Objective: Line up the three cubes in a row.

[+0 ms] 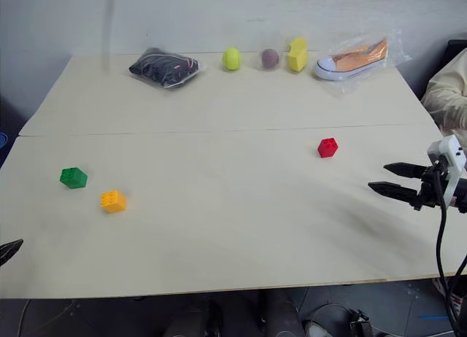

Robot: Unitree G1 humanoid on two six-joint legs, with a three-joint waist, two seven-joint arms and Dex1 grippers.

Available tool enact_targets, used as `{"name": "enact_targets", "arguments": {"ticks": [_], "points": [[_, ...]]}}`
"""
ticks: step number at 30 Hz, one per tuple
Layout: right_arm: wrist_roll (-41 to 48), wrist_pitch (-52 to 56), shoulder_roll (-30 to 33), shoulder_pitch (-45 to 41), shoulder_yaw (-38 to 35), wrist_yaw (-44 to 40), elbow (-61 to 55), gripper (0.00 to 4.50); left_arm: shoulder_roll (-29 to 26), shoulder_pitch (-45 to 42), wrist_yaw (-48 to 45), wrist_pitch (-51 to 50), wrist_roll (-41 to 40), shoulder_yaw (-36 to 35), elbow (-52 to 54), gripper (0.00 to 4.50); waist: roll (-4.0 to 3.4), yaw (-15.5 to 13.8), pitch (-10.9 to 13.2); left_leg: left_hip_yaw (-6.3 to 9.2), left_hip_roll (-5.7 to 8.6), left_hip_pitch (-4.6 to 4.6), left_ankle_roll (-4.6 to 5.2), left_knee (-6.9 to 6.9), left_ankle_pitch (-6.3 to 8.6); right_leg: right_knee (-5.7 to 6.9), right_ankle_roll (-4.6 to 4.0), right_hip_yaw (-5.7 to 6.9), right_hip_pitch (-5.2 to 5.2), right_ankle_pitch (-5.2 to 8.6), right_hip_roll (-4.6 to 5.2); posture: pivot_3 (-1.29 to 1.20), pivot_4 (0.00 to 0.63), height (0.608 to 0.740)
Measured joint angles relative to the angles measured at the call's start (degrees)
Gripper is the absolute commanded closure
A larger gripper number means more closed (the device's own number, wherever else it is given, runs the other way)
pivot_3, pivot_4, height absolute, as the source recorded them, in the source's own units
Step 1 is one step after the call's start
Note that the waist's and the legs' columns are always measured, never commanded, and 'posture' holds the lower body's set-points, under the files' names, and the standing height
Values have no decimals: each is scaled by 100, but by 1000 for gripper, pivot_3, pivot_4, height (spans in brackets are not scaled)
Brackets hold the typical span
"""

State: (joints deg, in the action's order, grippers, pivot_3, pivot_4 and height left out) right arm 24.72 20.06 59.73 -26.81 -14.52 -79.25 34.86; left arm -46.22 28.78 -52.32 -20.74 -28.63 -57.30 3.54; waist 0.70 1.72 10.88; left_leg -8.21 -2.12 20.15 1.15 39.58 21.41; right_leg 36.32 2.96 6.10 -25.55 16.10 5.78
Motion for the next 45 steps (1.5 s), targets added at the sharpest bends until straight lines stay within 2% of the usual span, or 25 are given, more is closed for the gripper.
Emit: {"name": "enact_targets", "arguments": {"ticks": [16,23,26,30,36,45], "points": [[67,243,-4,167,-220,494,-567,0,2,-216,326,-63,76,207,16,24,-3,-1,1,-1,0,0,-3,-1,1,1,0,0,-1,0,-1,0,150,740],[158,431,-236,156,-255,924,-1109,0,-115,-723,414,-653,-178,508,493,24,-2,-15,1,-1,0,0,-4,2,-1,11,1,-1,-1,0,0,0,150,740],[137,591,-477,-5,-252,1429,-1398,0,-290,-1224,420,-1032,-503,866,946,24,-2,-19,1,-1,1,-1,-5,4,-2,15,1,-2,0,0,0,0,150,740],[-106,745,-1234,-557,11,2512,-1653,0,-561,-2305,339,-1623,-1263,1980,1892,24,-2,-8,1,-2,1,2,-12,8,-6,23,1,-5,-3,-1,-6,0,150,740],[-629,620,-2226,-1249,163,4232,-1154,0,-957,-3455,180,-2517,-2446,2964,2614,24,-4,42,2,-14,-3,9,-17,8,-21,52,1,-15,-14,-1,-30,0,150,740],[-954,430,-2920,-1503,282,5111,-345,0,-1120,-4406,18,-2672,-2609,3774,2677,24,-7,5,4,-13,0,8,-13,26,-26,57,1,-18,-9,-1,-32,0,150,740]]}}
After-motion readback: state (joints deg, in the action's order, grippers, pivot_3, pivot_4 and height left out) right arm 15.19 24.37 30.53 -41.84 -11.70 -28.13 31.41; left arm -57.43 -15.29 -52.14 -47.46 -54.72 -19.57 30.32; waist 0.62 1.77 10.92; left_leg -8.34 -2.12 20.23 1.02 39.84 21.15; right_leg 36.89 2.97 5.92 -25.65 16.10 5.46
